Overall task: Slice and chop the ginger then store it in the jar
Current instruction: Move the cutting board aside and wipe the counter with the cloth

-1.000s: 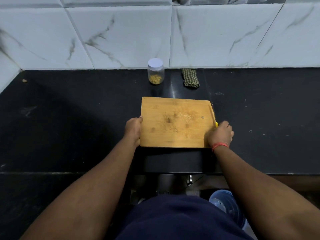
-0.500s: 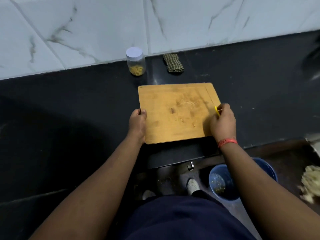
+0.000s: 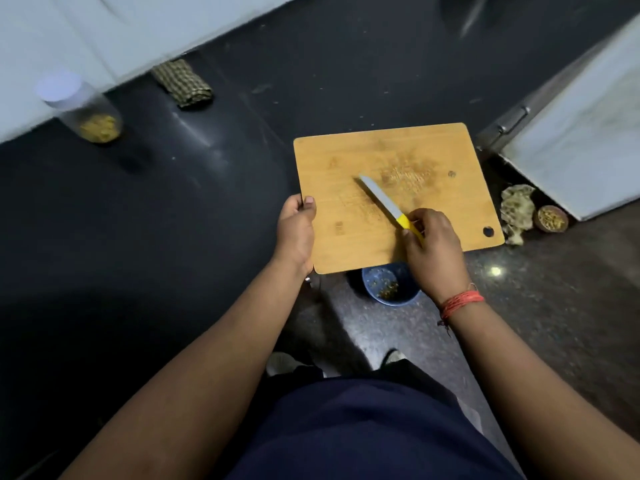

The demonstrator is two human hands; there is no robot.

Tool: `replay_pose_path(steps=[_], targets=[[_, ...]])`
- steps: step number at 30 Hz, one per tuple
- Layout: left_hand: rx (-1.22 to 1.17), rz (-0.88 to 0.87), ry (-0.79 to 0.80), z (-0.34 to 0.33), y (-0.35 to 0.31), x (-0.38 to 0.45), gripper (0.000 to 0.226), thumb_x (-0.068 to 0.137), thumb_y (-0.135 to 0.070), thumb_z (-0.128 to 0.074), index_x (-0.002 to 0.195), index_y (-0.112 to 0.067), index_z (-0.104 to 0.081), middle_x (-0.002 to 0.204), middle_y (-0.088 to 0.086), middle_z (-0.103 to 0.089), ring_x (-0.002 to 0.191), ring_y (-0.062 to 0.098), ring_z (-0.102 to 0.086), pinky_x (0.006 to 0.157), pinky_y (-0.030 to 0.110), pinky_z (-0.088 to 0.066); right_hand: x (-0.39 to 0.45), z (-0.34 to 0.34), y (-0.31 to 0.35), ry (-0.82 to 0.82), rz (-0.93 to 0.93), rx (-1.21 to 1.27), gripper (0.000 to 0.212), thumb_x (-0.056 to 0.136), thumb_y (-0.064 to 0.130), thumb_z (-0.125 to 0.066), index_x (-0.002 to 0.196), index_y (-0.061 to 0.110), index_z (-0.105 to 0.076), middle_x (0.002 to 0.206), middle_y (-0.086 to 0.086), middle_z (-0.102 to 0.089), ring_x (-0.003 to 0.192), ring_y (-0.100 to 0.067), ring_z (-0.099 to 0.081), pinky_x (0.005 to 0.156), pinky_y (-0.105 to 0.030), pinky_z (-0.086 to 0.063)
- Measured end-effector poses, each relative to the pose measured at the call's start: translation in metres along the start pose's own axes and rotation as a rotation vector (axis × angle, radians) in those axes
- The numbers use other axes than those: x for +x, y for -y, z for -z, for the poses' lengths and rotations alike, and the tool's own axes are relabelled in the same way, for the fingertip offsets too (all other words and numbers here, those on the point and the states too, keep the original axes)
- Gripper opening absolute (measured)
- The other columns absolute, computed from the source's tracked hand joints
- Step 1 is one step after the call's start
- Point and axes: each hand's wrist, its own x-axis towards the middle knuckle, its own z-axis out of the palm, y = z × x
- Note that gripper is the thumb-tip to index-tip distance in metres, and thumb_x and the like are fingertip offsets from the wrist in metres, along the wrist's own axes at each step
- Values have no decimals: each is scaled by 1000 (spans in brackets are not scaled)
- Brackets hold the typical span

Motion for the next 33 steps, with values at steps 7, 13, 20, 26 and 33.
replay_pose_path(steps=[7,13,20,26,33], targets=[[42,85,84,-100,56,-35,16,106,-20,-46,100,-17,-61,105,4,-71,97,22,-67,95,53,-53,-46,52,-101,23,-110,24,25,90,5,-61,114,1,-58,110,-15,-58,103,-28,-53,82,-22,-34],[25,186,121,-164,126,-53,14,106,-20,-47,100,-17,-59,103,1,-70,96,21,-66,95,54,-52,-75,73,-182,73,-216,19,25,90,7,-59,114,3,-58,112,-14,-57,104,-29,-53,86,-36,-44],[30,293,70,-182,192,-53,13,107,-19,-45,105,-18,-58,103,0,-71,95,21,-67,91,52,-54,-95,54,-242,172,-305,19,23,91,10,-58,115,8,-57,113,-12,-55,100,-31,-55,84,-47,-49],[66,402,-78,-152,239,-42,19,107,-24,-44,122,-23,-55,110,-1,-68,100,19,-67,85,47,-58,-104,-4,-262,297,-337,20,19,90,9,-58,110,8,-58,109,-13,-56,98,-33,-53,80,-41,-46],[-3,532,-148,-102,297,-12,31,106,-7,-43,135,-17,-48,125,10,-63,109,26,-64,78,43,-59,-105,-99,-292,394,-354,46,23,83,1,-57,104,8,-62,95,-15,-55,88,-35,-53,68,-31,-36]])
